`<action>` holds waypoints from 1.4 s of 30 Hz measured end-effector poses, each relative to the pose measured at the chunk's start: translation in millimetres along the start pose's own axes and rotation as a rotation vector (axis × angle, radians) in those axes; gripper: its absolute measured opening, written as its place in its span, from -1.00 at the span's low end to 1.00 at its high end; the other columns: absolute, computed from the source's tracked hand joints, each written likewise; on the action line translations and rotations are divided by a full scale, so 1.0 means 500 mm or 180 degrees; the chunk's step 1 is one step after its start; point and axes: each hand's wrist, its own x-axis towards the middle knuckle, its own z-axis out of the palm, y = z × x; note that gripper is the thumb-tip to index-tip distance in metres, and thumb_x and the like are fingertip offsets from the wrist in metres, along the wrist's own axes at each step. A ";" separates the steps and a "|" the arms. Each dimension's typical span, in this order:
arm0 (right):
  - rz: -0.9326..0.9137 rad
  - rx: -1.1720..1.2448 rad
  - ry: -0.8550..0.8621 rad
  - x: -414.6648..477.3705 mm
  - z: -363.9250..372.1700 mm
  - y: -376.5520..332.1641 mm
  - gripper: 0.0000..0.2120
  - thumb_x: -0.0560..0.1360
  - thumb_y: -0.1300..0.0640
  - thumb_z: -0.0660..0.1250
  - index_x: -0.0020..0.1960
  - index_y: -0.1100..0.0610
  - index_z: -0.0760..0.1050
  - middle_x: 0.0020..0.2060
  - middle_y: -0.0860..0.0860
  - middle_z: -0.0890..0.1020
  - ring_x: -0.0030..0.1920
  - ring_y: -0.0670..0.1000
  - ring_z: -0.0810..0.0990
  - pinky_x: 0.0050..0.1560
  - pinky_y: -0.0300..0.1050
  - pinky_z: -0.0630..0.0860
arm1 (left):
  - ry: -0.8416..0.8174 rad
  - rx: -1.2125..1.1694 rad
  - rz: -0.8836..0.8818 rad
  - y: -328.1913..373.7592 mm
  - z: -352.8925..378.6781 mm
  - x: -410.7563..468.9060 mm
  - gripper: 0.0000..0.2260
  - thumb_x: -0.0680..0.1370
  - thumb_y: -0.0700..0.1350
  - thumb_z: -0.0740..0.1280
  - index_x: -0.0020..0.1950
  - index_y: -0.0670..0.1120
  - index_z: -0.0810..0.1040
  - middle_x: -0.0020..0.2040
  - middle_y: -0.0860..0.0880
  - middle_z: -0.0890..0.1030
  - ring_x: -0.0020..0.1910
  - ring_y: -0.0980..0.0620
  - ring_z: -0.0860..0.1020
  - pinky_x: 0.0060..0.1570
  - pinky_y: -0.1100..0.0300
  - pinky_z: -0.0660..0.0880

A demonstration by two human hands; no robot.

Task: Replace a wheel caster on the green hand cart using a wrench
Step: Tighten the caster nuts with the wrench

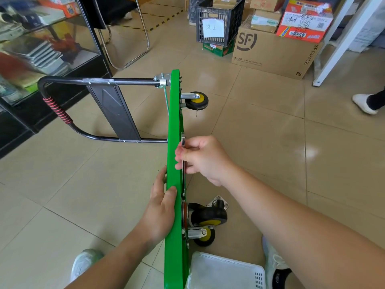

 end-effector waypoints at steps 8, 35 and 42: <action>0.0535 0.0147 0.0258 0.036 -0.004 -0.014 -0.97 0.59 0.18 0.39 -0.01 0.14 0.55 -0.17 0.08 0.66 -0.26 0.06 0.69 -0.24 -0.11 0.66 | 0.0017 -0.0001 -0.0004 -0.001 0.004 -0.001 -0.43 0.46 0.32 0.08 0.49 0.49 0.11 0.50 0.00 0.39 0.41 -0.11 0.47 0.42 -0.23 0.40; -0.1377 0.0030 0.0388 -0.171 0.005 0.063 -0.79 0.44 0.37 0.49 -0.06 0.08 0.68 -0.08 -0.01 0.76 0.02 -0.01 0.73 0.11 -0.17 0.62 | -0.0080 0.0070 -0.0021 0.014 0.000 -0.009 -0.59 0.73 0.07 0.05 0.55 0.39 0.07 0.34 -0.04 0.52 0.16 -0.03 0.60 0.22 -0.07 0.55; -0.1631 -0.0034 0.0521 -0.153 0.026 0.111 -0.86 0.43 0.33 0.49 -0.02 0.21 0.70 -0.08 -0.07 0.74 0.04 -0.02 0.72 0.16 -0.12 0.61 | -0.0059 -0.0010 0.0003 0.012 0.004 -0.005 -0.58 0.72 0.17 0.09 0.56 0.40 0.07 0.43 0.03 0.48 0.32 0.06 0.53 0.40 -0.07 0.44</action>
